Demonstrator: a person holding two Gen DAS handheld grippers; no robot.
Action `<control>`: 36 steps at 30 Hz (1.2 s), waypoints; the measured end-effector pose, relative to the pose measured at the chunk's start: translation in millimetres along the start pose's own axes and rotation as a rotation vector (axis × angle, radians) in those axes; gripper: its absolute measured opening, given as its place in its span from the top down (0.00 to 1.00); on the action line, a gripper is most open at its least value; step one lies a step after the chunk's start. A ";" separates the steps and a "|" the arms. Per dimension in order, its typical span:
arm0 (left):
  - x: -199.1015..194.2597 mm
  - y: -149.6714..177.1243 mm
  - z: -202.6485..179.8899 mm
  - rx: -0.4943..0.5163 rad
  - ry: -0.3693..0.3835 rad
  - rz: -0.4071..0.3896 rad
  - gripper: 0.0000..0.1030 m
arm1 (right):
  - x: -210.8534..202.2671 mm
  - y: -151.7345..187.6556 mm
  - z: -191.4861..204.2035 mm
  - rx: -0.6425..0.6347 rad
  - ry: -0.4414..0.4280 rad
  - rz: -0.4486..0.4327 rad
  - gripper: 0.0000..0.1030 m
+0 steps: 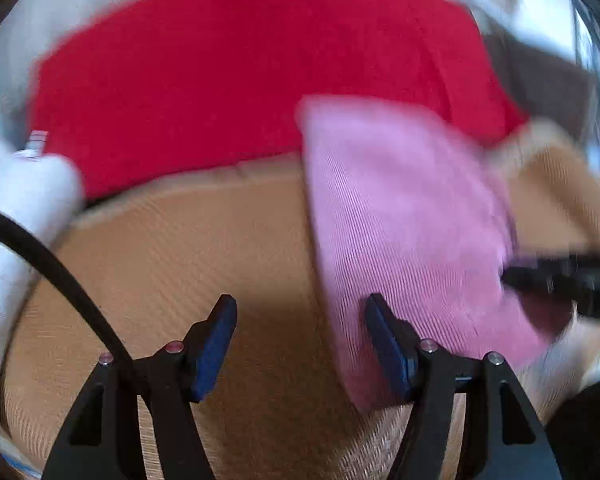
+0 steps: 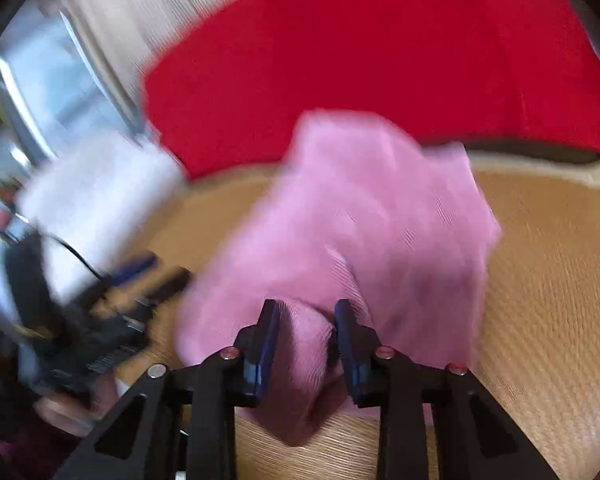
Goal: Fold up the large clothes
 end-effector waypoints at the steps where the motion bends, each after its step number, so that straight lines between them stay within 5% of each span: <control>1: 2.6 4.4 -5.9 0.039 -0.043 -0.029 0.34 | 0.3 3.4 -3.1 0.015 -0.020 -0.015 0.69; 4: -2.3 1.3 -16.3 0.122 -0.090 -0.064 0.35 | -3.7 4.1 -1.0 -0.006 0.000 -0.014 0.69; 8: 0.0 -4.2 1.3 0.024 -0.002 -0.013 0.35 | -1.5 2.3 -7.2 0.018 -0.046 0.002 0.69; 17: 3.9 -9.2 0.7 0.052 -0.030 -0.037 0.35 | -25.2 -29.9 -33.9 0.172 -0.230 -0.024 0.68; 24: -11.1 -33.9 14.9 0.036 -0.017 -0.100 0.34 | -17.8 -92.7 -56.9 0.214 -0.178 -0.130 0.68; 28: 11.2 -35.7 19.6 -0.016 0.006 -0.030 0.29 | 53.1 -102.5 -82.1 0.241 -0.037 0.028 0.68; 31: 30.4 -31.2 14.5 -0.014 0.002 -0.006 0.29 | 78.2 -98.7 -102.7 0.307 -0.070 0.026 0.78; 36: 25.1 -35.2 20.5 -0.028 0.038 -0.001 0.29 | 53.2 -96.3 -105.4 0.328 -0.110 -0.015 0.75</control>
Point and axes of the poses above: each gripper's, at about its wrist camera, not at the fingertips, and x roughly the way its jaws point, z to its left, y to its underside, the point moved 4 cm from there along x, roughly the way its jaws point, and after that the axes turned 10 degrees about -x, right-handed, at the moved point
